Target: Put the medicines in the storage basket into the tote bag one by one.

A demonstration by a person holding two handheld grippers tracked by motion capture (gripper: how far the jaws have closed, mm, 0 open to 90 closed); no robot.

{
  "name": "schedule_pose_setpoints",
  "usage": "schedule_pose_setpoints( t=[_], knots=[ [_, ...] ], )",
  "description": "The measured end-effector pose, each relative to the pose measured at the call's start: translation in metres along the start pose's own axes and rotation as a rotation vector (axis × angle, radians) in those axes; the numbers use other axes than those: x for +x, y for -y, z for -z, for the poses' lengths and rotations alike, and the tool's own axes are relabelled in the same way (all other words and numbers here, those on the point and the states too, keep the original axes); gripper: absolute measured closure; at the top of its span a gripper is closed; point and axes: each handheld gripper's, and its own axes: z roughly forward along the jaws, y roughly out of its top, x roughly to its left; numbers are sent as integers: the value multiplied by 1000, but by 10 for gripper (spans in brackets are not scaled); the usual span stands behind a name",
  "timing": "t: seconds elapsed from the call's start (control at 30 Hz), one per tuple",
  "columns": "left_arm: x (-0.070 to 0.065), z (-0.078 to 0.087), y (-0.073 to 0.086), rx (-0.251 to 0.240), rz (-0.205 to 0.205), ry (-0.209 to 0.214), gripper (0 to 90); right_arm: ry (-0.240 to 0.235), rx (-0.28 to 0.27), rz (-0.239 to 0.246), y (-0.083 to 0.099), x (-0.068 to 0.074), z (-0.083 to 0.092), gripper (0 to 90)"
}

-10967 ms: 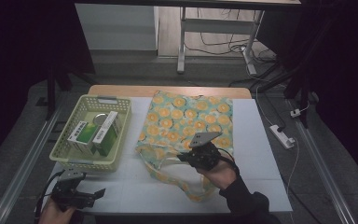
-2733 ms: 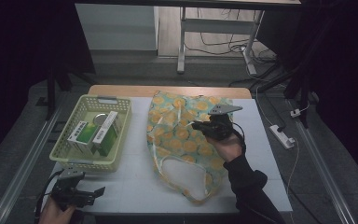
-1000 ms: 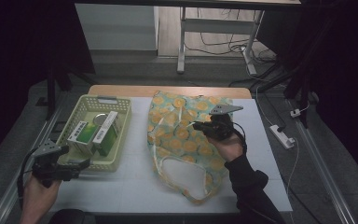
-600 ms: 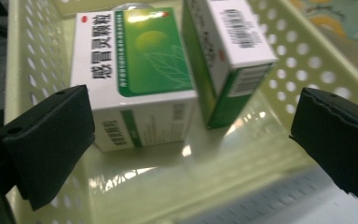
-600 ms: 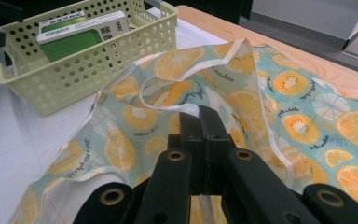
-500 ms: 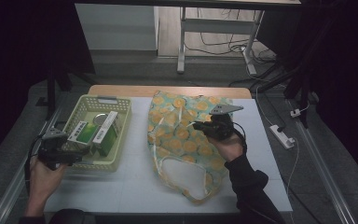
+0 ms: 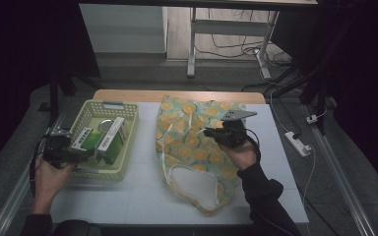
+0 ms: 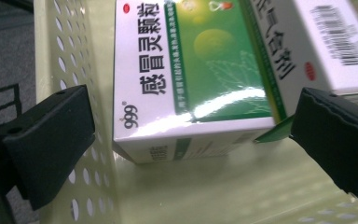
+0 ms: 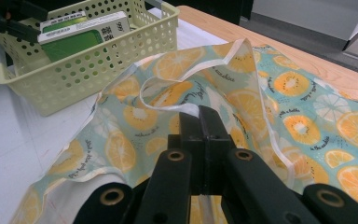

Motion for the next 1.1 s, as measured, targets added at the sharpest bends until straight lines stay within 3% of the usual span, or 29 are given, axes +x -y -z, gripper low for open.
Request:
schedule_pose_setpoints(
  t=[0.07, 0.37, 0.5, 0.67, 0.87, 1.1],
  knots=[
    [1, -3, -1, 19, 3, 9, 0, -1, -2, 0, 0, 0, 0, 900],
    [-3, -8, -10, 96, -33, -28, 2, -2, -7, -1, -1, -1, 2, 900],
    [-3, -11, -12, 141, -34, -34, 53, -4, -3, 1, -1, 0, 1, 900],
    [-2, -12, -13, 173, -25, -8, 111, -4, -2, 2, 0, 0, 0, 900],
    [1, -10, -12, 162, 17, 4, 162, -4, -6, 2, -1, 0, 2, 900],
    [-4, -6, -13, 142, 6, -24, 173, -1, -7, 1, -1, -1, 2, 900]
  ],
)
